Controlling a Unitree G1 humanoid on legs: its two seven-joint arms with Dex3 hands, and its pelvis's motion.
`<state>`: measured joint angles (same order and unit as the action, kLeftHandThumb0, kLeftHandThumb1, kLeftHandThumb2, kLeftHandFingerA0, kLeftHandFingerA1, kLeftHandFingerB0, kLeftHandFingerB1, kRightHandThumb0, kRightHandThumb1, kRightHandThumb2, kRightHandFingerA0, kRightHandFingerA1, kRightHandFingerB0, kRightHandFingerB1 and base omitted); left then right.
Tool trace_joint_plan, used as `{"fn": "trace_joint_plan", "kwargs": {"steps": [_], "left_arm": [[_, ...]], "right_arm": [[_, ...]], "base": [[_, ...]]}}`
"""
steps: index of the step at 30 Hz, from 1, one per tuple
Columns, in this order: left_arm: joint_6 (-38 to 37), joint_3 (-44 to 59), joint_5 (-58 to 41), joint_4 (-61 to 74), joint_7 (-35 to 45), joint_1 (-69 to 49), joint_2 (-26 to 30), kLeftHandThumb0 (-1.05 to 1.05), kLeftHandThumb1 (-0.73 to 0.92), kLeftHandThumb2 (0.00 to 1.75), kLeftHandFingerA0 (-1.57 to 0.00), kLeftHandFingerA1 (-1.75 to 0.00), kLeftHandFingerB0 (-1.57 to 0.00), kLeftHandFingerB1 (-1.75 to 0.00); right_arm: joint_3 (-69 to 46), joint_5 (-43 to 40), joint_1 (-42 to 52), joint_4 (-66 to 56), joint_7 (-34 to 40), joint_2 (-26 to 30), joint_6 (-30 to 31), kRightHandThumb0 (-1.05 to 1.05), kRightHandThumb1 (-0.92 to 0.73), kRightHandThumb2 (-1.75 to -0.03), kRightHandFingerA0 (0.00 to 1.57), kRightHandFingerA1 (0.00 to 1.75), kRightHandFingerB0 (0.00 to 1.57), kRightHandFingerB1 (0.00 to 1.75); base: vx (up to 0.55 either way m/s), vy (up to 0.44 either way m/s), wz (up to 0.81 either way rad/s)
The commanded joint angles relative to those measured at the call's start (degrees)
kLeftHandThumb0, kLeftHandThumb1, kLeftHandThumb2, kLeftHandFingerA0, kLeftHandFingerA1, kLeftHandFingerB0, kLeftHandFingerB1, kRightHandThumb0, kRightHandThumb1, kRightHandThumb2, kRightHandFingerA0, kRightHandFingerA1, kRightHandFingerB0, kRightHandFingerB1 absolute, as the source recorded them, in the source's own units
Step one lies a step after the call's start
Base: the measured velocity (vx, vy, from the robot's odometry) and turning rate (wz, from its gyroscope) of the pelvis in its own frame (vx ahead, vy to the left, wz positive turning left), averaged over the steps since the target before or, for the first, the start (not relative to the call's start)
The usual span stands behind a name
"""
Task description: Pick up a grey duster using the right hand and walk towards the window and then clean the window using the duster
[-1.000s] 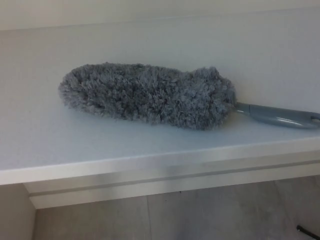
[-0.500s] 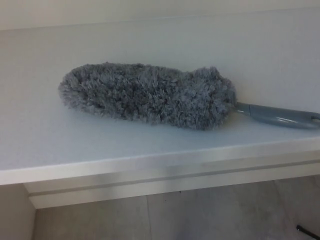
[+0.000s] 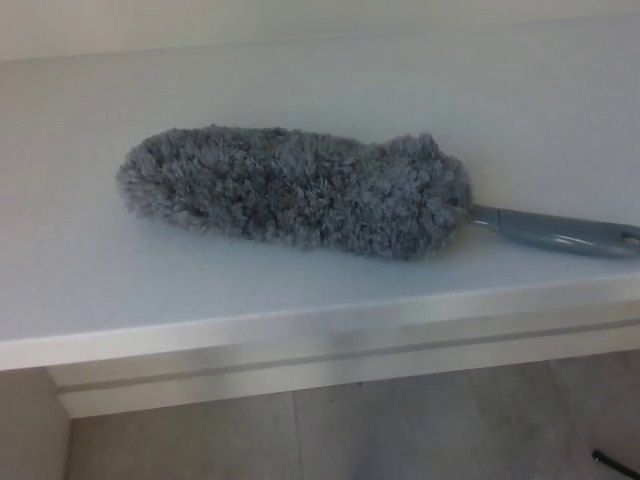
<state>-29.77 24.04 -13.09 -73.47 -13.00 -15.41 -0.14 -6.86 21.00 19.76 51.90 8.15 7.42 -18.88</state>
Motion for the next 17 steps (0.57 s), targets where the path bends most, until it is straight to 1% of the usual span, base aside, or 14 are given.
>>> {"fn": "trace_joint_plan", "kwargs": {"steps": [1, 2, 4, 5, 7, 9, 10, 11, 12, 13, 14, 15, 16, 17], "left_arm": [[2.4, -4.8, 5.8, -0.9, -3.5, -0.6, 1.7, -0.07, 0.49, 1.02, -0.93, -1.17, -0.98, -0.94], [2.1, -4.5, 4.9, -0.5, -3.2, -1.1, 1.3, -0.06, 0.56, 0.93, -0.9, -1.28, -0.94, -0.96], [2.0, -4.6, 4.2, 0.2, -3.5, -1.8, 1.0, -0.1, 0.58, 0.91, -0.93, -1.27, -0.92, -0.98], [2.5, -4.3, 3.7, -0.4, -3.2, -2.0, 1.1, -0.07, 0.55, 1.01, -0.97, -1.21, -0.95, -0.96], [3.0, -4.3, 3.8, -0.8, -3.7, -2.1, 1.2, -0.1, 0.57, 0.95, -0.98, -1.18, -0.94, -0.92], [2.2, -3.9, 3.5, -0.8, -3.3, -2.8, 0.8, -0.07, 0.6, 0.9, -0.93, -1.21, -0.92, -0.89], [2.2, -4.0, 3.7, -0.8, -3.7, -3.1, 0.6, -0.07, 0.6, 0.9, -0.93, -1.21, -0.92, -0.89], [0.8, -3.2, 2.9, 0.0, -3.7, -3.9, -0.3, -0.09, 0.56, 1.01, -0.99, -1.19, -0.97, -0.97], [0.3, -3.0, 2.8, 0.4, -3.9, -4.4, -0.6, -0.08, 0.6, 0.91, -0.96, -1.21, -0.95, -0.96], [0.1, -2.9, 2.8, 0.6, -3.9, -4.7, -0.7, -0.08, 0.6, 0.91, -0.96, -1.21, -0.95, -0.96], [-0.3, -2.7, 2.7, 0.8, -3.8, -5.5, -0.9, -0.06, 0.6, 0.91, -0.95, -1.19, -0.94, -0.96], [-0.1, -3.1, 3.4, 1.7, -5.1, -6.1, -1.2, -0.08, 0.65, 0.86, -0.94, -1.22, -0.91, -0.98], [0.5, -3.3, 3.8, 1.8, -5.8, -6.4, -1.2, -0.08, 0.66, 0.85, -0.92, -1.18, -0.88, -0.89], [0.5, -3.3, 3.8, 1.8, -5.8, -6.4, -1.2, -0.08, 0.66, 0.85, -0.92, -1.18, -0.88, -0.89]], "right_arm": [[2.0, 1.0, 1.4, 1.8, 8.9, 2.1, -5.8, -0.24, -0.61, -0.87, 0.83, 1.25, 0.88, 1.07], [2.1, 0.5, 1.9, 1.7, 8.8, 2.3, -6.1, -0.23, -0.59, -0.88, 0.84, 1.26, 0.89, 1.09], [2.2, -0.6, 2.8, 2.0, 8.7, 2.5, -7.2, -0.22, -0.58, -0.89, 0.79, 1.22, 0.89, 1.08], [2.0, -1.4, 3.5, 2.5, 8.3, 2.8, -7.6, -0.19, -0.57, -0.9, 0.79, 1.21, 0.89, 1.06], [1.7, -2.5, 4.1, 2.8, 7.5, 2.8, -8.0, -0.19, -0.57, -0.91, 0.78, 1.25, 0.88, 1.06], [0.7, -4.4, 5.1, 2.8, 6.8, 2.7, -9.2, -0.15, -0.52, -0.96, 0.83, 1.36, 0.91, 1.05], [0.3, -5.1, 5.4, 2.9, 6.7, 2.7, -9.8, -0.15, -0.52, -0.96, 0.83, 1.36, 0.91, 1.05], [-1.6, -8.6, 6.4, 1.1, 4.1, 1.6, -9.6, -0.13, -0.49, -1.05, 0.86, 1.37, 0.89, 1.06], [-2.6, -10.2, 6.5, 1.8, 3.1, 1.3, -10.5, -0.12, -0.49, -1.08, 0.9, 1.37, 0.89, 1.05], [-3.1, -10.7, 6.6, 2.1, 2.6, 1.2, -11.0, -0.12, -0.49, -1.08, 0.9, 1.37, 0.89, 1.05], [-3.7, -11.1, 6.7, 3.4, 3.0, 1.1, -11.8, -0.15, -0.52, -1.01, 0.89, 1.35, 0.89, 1.01], [-6.0, -13.5, 5.7, 5.3, 2.8, 0.3, -11.8, -0.21, -0.62, -0.78, 0.84, 1.29, 0.77, 0.89], [-7.9, -15.2, 5.5, 5.7, 3.4, -0.4, -11.6, -0.27, -0.65, -0.73, 0.9, 1.29, 0.77, 0.84], [-7.9, -15.2, 5.5, 5.7, 3.4, -0.4, -11.6, -0.27, -0.65, -0.73, 0.9, 1.29, 0.77, 0.84]], "base": [[0.0, 0.0, 0.0], [0.0, 0.0, 0.0], [0.0, 0.0, 0.0], [0.0, 0.0, 0.0], [0.0, 0.0, 0.0], [0.0, 0.0, 0.0], [0.0, 0.0, 0.0], [0.0, 0.0, 0.0], [0.0, 0.0, 0.0], [0.0, 0.0, 0.0], [0.0, 0.0, 0.0], [0.0, 0.0, 0.0], [0.0, 0.0, 0.0], [0.0, 0.0, 0.0]]}}
